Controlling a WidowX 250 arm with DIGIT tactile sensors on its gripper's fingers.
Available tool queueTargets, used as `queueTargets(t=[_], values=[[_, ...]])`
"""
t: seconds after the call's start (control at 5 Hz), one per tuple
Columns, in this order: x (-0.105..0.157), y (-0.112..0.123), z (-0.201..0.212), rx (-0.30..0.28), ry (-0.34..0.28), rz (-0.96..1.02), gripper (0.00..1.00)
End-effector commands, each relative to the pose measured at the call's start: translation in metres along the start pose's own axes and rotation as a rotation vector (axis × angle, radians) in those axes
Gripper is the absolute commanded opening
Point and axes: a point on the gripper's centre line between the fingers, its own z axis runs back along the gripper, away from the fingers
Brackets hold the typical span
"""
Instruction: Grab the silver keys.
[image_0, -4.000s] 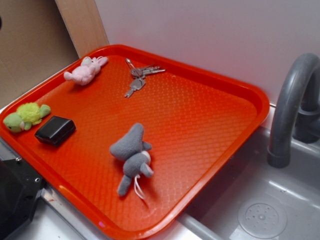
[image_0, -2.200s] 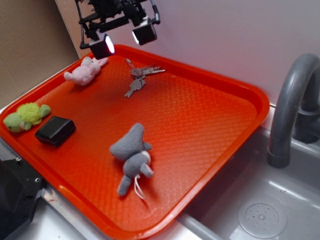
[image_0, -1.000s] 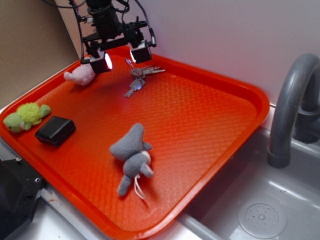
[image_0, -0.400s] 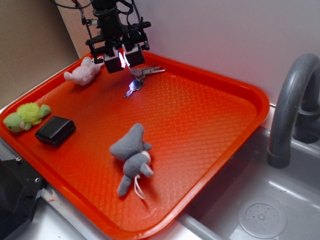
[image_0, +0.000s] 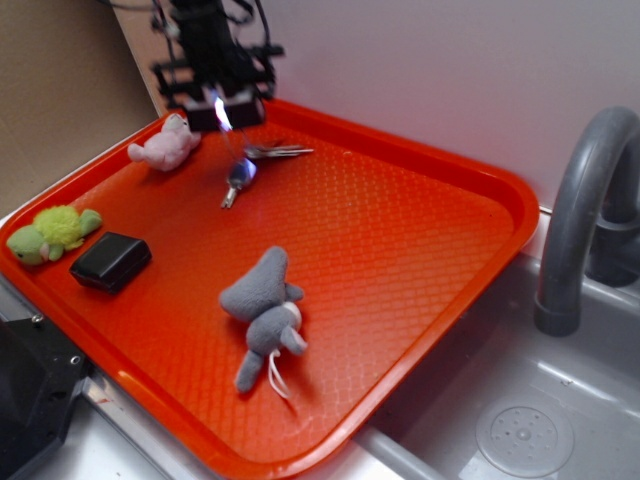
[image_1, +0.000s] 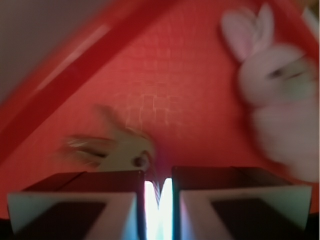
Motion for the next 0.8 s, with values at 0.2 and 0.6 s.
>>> queueTargets(t=[0.2, 0.6], values=[[-0.079, -0.044, 0.177, -0.009, -0.070, -0.728, 0.00], [-0.076, -0.059, 0.164, 0.039, -0.043, -0.703, 0.00]])
